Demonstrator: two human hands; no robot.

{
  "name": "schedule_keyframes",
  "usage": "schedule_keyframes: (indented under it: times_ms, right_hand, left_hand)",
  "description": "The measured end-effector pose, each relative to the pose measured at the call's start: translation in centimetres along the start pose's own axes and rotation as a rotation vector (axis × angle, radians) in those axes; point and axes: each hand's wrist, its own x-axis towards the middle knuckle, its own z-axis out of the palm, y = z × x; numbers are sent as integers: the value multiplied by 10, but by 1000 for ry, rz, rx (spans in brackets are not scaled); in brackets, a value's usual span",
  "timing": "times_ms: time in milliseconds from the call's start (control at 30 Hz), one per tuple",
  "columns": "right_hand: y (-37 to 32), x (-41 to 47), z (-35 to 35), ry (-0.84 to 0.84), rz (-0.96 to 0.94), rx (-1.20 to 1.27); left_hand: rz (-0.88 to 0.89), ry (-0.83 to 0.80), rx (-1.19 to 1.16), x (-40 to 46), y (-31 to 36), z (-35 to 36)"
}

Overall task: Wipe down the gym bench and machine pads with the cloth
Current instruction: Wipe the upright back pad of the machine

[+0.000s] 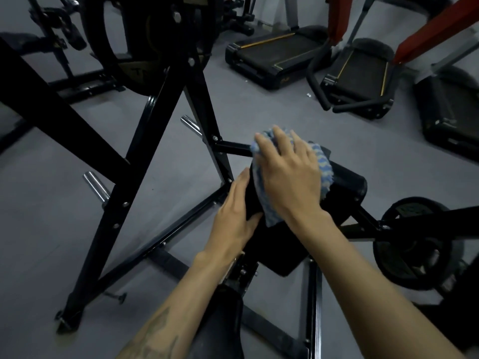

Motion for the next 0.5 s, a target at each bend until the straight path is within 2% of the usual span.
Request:
schedule_keyframes:
  times_ms: [100,167,333,500]
  right_hand:
    - [9,-17,-3,28,-203,78]
    - [15,-27,-10,41,-232,150]
    - [26,-40,-29,46,-104,239]
    - [26,-51,-54,55,8,260]
  left_hand:
    - [-4,-59,69,-4,4,-14]
    - [11,-72,143,-5,6,-22]
    - [73,-102,272,-10,15,-38]
    - [136,-101,302,-13,33,-54]
